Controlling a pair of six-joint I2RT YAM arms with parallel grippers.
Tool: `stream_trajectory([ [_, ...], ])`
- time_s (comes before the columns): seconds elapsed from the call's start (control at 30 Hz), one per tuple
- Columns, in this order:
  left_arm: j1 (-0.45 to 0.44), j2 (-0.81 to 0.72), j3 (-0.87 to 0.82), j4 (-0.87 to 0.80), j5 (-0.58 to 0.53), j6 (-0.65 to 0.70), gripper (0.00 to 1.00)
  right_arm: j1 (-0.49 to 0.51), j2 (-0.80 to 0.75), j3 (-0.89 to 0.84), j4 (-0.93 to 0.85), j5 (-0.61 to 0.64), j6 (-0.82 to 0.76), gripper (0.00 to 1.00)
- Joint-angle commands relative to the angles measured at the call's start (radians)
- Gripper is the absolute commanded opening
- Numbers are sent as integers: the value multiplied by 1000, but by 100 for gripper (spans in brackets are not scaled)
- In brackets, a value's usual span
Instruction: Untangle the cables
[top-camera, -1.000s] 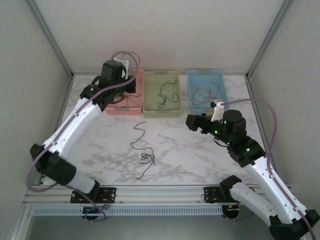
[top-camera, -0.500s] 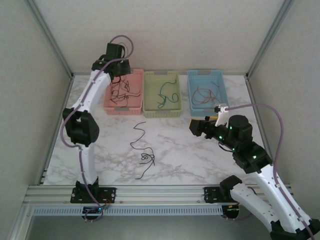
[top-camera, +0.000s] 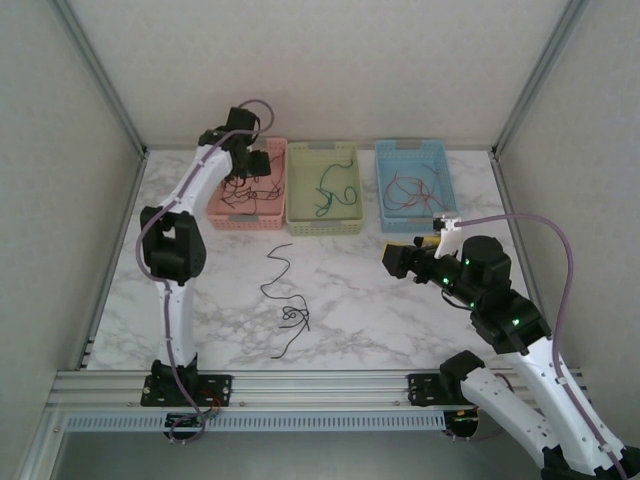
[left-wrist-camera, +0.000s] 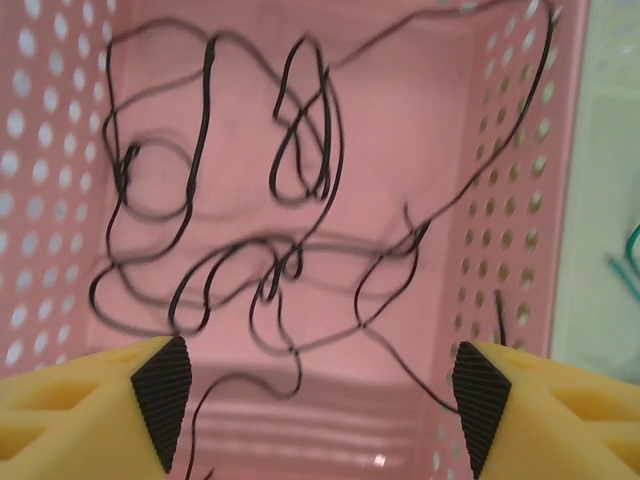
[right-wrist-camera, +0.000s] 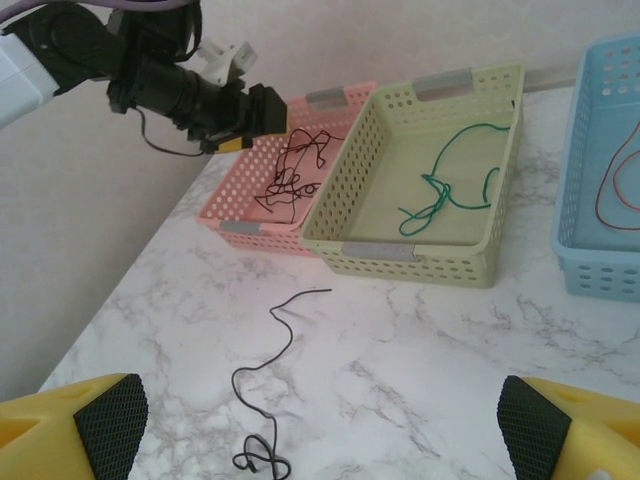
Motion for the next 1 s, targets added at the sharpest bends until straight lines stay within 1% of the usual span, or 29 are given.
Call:
stream_trajectory([
  [0.0,-9,-238,-102,36,25,-28,73,-2,12,-18,22,-8,9,93],
  [0.1,-26,-442,-246,101,79,-40,74,-2,35,-48,58,-36,31,89],
  [0.23,-61,-720,-505,190,159,-56,75,0,106,-88,121,-91,78,83],
  [0.3,-66,-844,-636,220,178,-82,76,0,153,-112,168,-138,92,79],
  [0.4,-71,-1011,-818,253,228,-131,76,12,257,-153,261,-181,137,73],
  [0.47,-81,-1109,-926,254,259,-152,76,46,356,-150,293,-190,151,69],
  [0.57,-97,-1221,-1058,242,264,-183,76,115,528,-106,296,-186,115,67],
  [0.7,-119,-1342,-1186,216,245,-215,76,208,764,3,231,-141,68,56],
  [0.73,-118,-1368,-1203,202,233,-218,76,231,814,27,226,-128,69,54],
  [0.83,-120,-1429,-1215,153,210,-211,76,297,924,67,254,-114,76,52],
  [0.97,-121,-1459,-1212,141,228,-200,77,341,1028,119,265,-125,89,49],
])
